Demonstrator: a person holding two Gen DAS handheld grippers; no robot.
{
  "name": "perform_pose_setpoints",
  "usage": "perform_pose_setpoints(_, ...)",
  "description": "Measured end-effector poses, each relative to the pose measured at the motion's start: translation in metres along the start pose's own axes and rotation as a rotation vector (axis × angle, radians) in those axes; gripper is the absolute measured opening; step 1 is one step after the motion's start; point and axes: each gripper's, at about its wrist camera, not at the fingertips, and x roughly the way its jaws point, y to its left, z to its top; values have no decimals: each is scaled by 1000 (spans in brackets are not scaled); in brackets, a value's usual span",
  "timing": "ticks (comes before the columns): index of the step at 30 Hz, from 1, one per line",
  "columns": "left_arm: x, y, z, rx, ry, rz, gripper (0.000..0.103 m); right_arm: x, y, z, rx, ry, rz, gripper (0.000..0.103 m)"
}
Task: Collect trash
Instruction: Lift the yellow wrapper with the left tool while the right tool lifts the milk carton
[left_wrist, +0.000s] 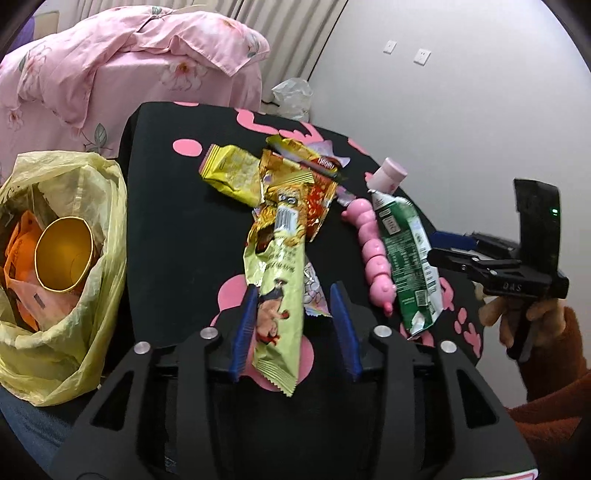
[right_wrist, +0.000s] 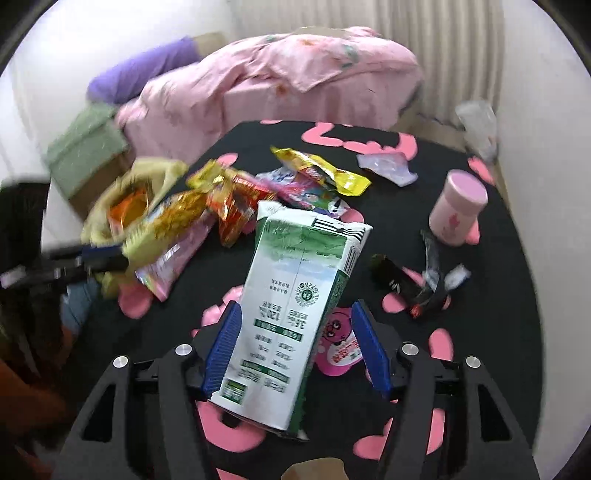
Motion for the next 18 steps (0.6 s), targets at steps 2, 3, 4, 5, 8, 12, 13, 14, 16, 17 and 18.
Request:
perform_pose_setpoints(2,0,1,2,-2,-6,-2,41,3,1,2,30,-6,-8,59)
perform_pose_setpoints(3,0,1,3,-2,-8,-1,41,7,5,4,22,-4,-37,59)
perform_pose_setpoints(4,0,1,4,-1,-10,1,41,10,8,7,15,-4,-46,59)
perform_pose_setpoints(5,-1,1,6,1,-15,4,41,15,10,11,13,3,-52,59)
perform_pose_setpoints(8,-8,0,8,7,-35,-1,43,33,14,21,-6,49,-86,59)
perform_pose_setpoints(12,-17,4,10,18,-48,-20,47,34,13,25,3,36,-53,58)
perform_pose_setpoints(13,-17,6,12,20,-44,-25,47,28,14,24,-5,10,-49,57)
perform_pose_setpoints(14,-16,6,15,25,-40,-34,47,21,16,23,-17,-17,-49,57)
perform_pose_setpoints(16,-11,8,23,37,-33,-52,47,8,18,23,-34,-58,-59,57)
perform_pose_setpoints(17,-7,9,29,39,-27,-54,47,-2,19,21,-41,-89,-61,57)
perform_pose_setpoints(18,-2,11,36,39,-20,-55,47,-8,20,21,-40,-106,-61,57)
